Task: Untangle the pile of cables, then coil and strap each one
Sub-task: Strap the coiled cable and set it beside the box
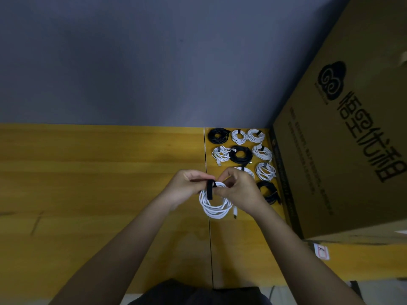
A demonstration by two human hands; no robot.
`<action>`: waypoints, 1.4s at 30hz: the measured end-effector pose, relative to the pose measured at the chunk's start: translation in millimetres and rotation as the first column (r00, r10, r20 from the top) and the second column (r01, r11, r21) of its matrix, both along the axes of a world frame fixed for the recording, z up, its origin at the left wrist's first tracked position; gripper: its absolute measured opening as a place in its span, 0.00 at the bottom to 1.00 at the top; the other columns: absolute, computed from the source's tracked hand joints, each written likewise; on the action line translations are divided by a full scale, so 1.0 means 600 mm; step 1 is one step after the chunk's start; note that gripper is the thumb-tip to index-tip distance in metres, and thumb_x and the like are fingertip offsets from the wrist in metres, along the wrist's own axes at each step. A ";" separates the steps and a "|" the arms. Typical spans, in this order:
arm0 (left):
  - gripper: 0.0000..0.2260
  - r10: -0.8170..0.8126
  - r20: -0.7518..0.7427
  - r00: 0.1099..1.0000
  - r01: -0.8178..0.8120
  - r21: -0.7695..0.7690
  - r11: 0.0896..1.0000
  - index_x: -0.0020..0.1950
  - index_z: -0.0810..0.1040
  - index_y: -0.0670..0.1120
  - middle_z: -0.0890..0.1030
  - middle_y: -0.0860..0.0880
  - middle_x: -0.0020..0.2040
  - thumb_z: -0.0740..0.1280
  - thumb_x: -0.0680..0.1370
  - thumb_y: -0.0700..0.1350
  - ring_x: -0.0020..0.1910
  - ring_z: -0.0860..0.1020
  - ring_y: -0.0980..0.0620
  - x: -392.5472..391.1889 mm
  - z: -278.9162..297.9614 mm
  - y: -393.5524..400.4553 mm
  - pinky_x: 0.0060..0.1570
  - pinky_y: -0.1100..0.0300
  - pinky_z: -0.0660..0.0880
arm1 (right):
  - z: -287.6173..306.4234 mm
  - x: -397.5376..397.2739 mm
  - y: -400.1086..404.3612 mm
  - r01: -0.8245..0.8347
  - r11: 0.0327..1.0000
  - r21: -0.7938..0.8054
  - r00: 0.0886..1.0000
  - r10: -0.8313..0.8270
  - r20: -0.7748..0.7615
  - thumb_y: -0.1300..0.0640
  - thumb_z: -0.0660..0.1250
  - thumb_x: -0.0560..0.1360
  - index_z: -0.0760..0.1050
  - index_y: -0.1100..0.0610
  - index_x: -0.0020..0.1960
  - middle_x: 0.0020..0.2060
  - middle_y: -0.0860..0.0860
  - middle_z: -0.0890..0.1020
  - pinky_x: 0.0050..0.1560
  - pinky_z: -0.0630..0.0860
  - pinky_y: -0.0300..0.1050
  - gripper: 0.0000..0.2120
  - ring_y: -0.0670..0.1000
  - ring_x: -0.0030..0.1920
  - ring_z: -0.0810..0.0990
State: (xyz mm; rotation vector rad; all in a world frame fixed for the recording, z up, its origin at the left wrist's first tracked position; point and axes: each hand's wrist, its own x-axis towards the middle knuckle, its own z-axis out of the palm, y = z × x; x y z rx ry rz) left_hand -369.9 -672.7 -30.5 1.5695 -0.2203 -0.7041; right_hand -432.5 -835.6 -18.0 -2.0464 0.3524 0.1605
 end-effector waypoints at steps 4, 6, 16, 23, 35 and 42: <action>0.08 0.053 0.022 0.998 -0.052 -0.006 0.999 0.53 0.83 0.42 0.85 0.52 0.40 0.69 0.75 0.35 0.38 0.81 0.58 0.001 0.001 -0.003 0.38 0.68 0.75 | 0.004 -0.011 -0.003 -0.017 0.979 0.204 0.999 0.007 0.051 0.66 0.72 0.72 0.79 0.57 0.48 0.37 0.49 0.83 0.43 0.76 0.41 0.07 0.45 0.38 0.81; 0.07 0.062 0.059 0.996 -0.061 -0.014 0.998 0.50 0.82 0.42 0.84 0.52 0.40 0.69 0.75 0.34 0.36 0.81 0.60 -0.001 0.004 -0.005 0.35 0.69 0.74 | 0.003 -0.014 -0.001 0.012 0.976 0.216 0.997 -0.029 0.075 0.66 0.71 0.73 0.79 0.59 0.49 0.37 0.50 0.83 0.40 0.74 0.36 0.07 0.43 0.36 0.81; 0.12 -0.128 0.171 0.977 0.111 0.103 0.988 0.57 0.81 0.41 0.84 0.44 0.52 0.72 0.73 0.35 0.51 0.82 0.51 -0.009 0.003 -0.005 0.56 0.58 0.76 | -0.012 -0.018 -0.001 0.181 0.895 0.408 0.975 -0.218 0.044 0.62 0.73 0.72 0.82 0.61 0.47 0.37 0.56 0.84 0.44 0.77 0.49 0.05 0.51 0.37 0.82; 0.05 -0.108 0.207 0.972 0.087 0.105 0.991 0.48 0.83 0.47 0.85 0.43 0.41 0.68 0.77 0.39 0.38 0.83 0.55 -0.010 0.006 -0.012 0.47 0.62 0.76 | -0.006 -0.033 -0.008 0.033 0.919 0.393 0.988 -0.088 0.123 0.65 0.70 0.74 0.80 0.55 0.52 0.34 0.48 0.84 0.43 0.75 0.38 0.09 0.46 0.37 0.81; 0.10 -0.125 0.216 0.968 0.122 0.025 0.992 0.53 0.81 0.53 0.83 0.52 0.52 0.69 0.77 0.40 0.47 0.81 0.58 -0.008 0.023 -0.011 0.49 0.65 0.76 | -0.003 -0.048 -0.004 0.068 0.911 0.406 0.972 -0.152 0.177 0.64 0.68 0.76 0.82 0.59 0.49 0.34 0.44 0.83 0.38 0.73 0.31 0.05 0.40 0.36 0.80; 0.10 0.053 0.303 0.951 -0.084 0.089 0.993 0.38 0.79 0.55 0.81 0.50 0.37 0.69 0.77 0.42 0.32 0.77 0.53 -0.001 0.019 -0.020 0.34 0.58 0.74 | -0.002 -0.053 0.014 0.093 0.927 0.364 0.962 -0.179 0.209 0.63 0.70 0.75 0.83 0.59 0.52 0.36 0.45 0.84 0.34 0.72 0.31 0.07 0.41 0.35 0.79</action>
